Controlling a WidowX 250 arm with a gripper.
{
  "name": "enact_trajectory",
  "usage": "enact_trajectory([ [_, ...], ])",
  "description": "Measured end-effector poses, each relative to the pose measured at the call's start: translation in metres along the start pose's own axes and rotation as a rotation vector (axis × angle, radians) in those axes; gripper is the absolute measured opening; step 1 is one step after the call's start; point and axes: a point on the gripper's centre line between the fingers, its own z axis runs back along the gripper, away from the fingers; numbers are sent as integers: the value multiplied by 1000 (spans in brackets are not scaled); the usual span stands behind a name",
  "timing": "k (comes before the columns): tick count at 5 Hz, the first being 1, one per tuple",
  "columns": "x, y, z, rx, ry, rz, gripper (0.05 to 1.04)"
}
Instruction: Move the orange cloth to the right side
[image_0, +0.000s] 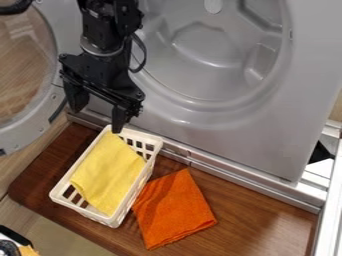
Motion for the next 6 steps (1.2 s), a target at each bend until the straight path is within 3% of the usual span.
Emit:
enact_trajectory([
  [2, -6, -20, -8, -23, 17, -27, 1000],
  [3, -5, -33, -13, -63, 7, -42, 1001],
  [5, -15, -83, -38, -202, -31, -70, 1000],
  [6, -17, -101, -60, -209, -22, -84, 1000],
])
